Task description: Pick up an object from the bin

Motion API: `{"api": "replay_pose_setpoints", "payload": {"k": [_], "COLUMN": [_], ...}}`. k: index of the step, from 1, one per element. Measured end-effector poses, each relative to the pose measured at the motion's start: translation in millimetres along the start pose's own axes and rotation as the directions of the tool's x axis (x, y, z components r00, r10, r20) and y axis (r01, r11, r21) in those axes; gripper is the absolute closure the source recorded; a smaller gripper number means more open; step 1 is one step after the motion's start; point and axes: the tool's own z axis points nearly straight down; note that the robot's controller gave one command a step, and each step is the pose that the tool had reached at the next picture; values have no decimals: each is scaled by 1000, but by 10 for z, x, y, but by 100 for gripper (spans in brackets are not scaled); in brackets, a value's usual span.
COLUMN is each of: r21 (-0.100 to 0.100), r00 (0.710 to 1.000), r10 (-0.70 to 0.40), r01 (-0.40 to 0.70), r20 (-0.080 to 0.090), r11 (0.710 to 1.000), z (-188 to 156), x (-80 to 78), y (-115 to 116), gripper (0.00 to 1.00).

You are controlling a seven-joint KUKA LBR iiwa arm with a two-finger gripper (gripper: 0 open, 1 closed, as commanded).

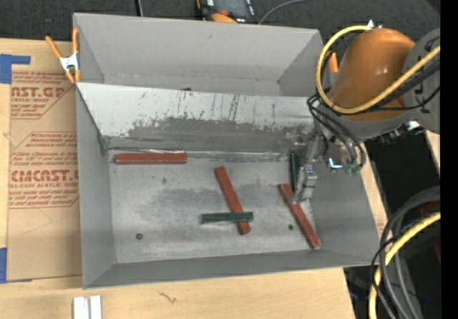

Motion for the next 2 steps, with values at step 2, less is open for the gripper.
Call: {"api": "replay_pose_setpoints", "payload": {"k": [2], "r21": [5], "r00": [686], "r10": [-728], "r01": [728], "r20": [6], "r11": [686], "z": [1275], "x": [-148], "y": [-492], "gripper": [0]}}
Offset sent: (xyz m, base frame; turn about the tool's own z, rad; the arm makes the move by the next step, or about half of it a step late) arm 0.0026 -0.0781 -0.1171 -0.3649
